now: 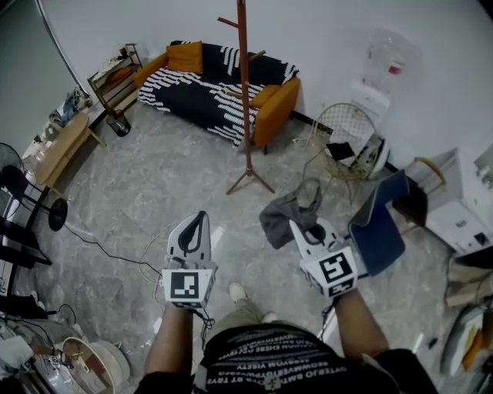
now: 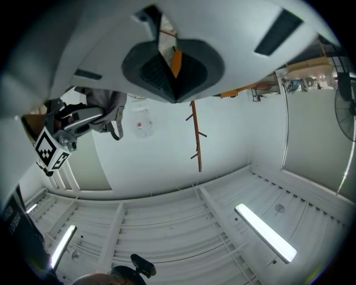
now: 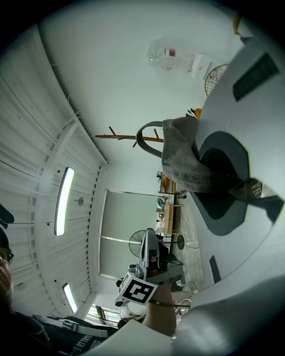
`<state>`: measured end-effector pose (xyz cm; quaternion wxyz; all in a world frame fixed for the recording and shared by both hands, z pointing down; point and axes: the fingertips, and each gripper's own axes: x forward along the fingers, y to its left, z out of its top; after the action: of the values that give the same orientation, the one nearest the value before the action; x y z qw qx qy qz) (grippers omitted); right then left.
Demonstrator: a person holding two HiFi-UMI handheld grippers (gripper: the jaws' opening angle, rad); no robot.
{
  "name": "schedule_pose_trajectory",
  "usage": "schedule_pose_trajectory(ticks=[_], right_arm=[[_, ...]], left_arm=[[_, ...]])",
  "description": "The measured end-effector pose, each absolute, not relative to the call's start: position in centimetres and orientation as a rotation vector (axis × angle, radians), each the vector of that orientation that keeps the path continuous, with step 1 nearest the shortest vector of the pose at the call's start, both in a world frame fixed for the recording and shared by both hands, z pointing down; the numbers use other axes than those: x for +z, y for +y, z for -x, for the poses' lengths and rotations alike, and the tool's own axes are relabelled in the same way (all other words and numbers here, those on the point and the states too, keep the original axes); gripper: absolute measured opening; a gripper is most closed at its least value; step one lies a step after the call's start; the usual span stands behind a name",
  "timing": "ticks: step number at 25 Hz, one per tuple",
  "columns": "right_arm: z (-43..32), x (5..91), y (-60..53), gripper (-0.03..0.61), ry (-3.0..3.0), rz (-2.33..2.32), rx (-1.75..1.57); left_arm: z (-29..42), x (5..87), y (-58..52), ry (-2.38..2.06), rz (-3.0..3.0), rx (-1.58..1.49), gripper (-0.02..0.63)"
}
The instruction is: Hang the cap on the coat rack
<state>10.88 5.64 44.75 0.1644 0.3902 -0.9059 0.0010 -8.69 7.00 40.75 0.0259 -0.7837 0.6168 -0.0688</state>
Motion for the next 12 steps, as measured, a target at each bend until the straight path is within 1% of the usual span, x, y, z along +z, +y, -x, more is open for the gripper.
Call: schedule_pose_trajectory(ticks=[12], right_arm=[[-8.5, 44.7, 0.4, 0.014, -2.572, -1.111, 0.015]], left_arm=[[10.5, 40.6, 1.2, 1.872, 2.452, -0.227, 0.000]])
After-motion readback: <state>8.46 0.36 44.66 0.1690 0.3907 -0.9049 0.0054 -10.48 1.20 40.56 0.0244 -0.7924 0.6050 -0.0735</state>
